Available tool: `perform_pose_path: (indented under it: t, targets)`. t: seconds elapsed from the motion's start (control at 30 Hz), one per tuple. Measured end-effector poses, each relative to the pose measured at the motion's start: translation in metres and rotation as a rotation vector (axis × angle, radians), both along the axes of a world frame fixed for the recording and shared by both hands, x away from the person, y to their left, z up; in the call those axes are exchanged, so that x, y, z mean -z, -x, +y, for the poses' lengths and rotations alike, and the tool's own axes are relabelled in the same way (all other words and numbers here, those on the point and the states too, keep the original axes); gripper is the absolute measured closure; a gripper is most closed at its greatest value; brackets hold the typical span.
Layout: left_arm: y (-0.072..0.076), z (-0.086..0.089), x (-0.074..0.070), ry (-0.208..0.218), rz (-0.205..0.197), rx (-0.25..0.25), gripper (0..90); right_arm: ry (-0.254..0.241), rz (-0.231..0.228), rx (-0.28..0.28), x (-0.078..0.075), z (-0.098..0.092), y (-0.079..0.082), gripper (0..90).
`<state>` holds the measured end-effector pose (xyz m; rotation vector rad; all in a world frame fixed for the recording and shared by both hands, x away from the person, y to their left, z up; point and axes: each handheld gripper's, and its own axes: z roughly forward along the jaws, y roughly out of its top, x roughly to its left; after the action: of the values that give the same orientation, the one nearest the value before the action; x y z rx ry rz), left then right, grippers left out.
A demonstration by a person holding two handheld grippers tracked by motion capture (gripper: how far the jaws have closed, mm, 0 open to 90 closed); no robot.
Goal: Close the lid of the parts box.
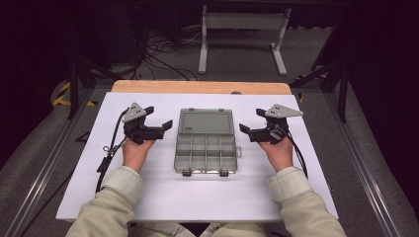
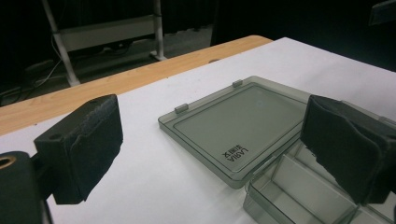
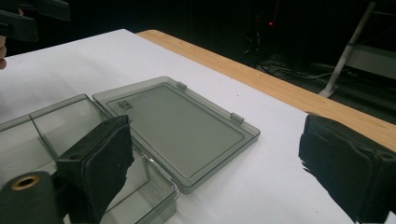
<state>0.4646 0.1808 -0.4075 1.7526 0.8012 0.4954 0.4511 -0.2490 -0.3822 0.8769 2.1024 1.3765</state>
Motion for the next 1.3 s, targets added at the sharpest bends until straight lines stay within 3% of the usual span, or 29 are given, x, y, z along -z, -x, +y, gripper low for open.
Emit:
perform_pose_path:
  t: [0.2, 0.43, 0.77, 0.8, 0.83, 0.9, 0.93, 0.97, 1.0, 1.03, 1.07, 1.1, 1.2, 1.3]
  targets:
    - [-0.004, -0.004, 0.000, 0.002, 0.008, 0.013, 6.5, 0.004, -0.012, -0.027, 0.000, 0.002, -0.005, 9.9]
    - [-0.014, -0.007, 0.003, -0.003, 0.037, 0.015, 6.5, 0.027, 0.022, -0.016, 0.000, 0.005, -0.015, 15.7]
    - [-0.023, -0.010, 0.005, -0.013, 0.048, 0.034, 8.3, 0.033, 0.059, -0.006, 0.006, 0.003, -0.025, 20.8]
    - [-0.023, -0.011, 0.006, -0.010, 0.056, 0.043, 14.2, 0.034, 0.065, -0.008, 0.007, 0.003, -0.026, 24.7]
    - [-0.023, -0.011, 0.005, -0.036, 0.063, 0.041, 31.2, 0.041, 0.072, -0.024, 0.007, 0.002, -0.026, 37.3]
    - [-0.022, -0.011, 0.005, -0.051, 0.075, 0.062, 48.4, 0.045, 0.074, -0.042, 0.007, 0.002, -0.026, 51.5]
    - [-0.022, -0.011, 0.005, -0.051, 0.075, 0.062, 56.2, 0.045, 0.074, -0.042, 0.007, 0.002, -0.026, 51.5]
    - [-0.020, -0.012, 0.004, -0.066, 0.086, 0.060, 63.1, 0.054, 0.073, -0.060, 0.007, 0.004, -0.025, 66.2]
    - [-0.021, -0.012, 0.003, -0.070, 0.112, 0.055, 67.3, 0.064, 0.072, -0.064, 0.007, 0.005, -0.025, 72.1]
    - [-0.021, -0.012, 0.003, -0.070, 0.112, 0.055, 71.9, 0.064, 0.072, -0.064, 0.007, 0.005, -0.025, 72.1]
    - [-0.022, -0.013, 0.003, -0.086, 0.149, 0.040, 71.9, 0.077, 0.075, -0.061, 0.007, 0.006, -0.025, 78.1]
    - [-0.023, -0.014, 0.002, -0.107, 0.170, 0.043, 81.5, 0.102, 0.101, -0.052, 0.008, 0.008, -0.027, 87.7]
    - [-0.022, -0.017, 0.001, -0.140, 0.187, 0.036, 89.4, 0.116, 0.120, -0.045, 0.008, 0.008, -0.030, 90.0]
    - [-0.024, -0.020, 0.001, -0.174, 0.214, 0.023, 89.9, 0.133, 0.143, -0.035, 0.007, 0.010, -0.035, 90.0]
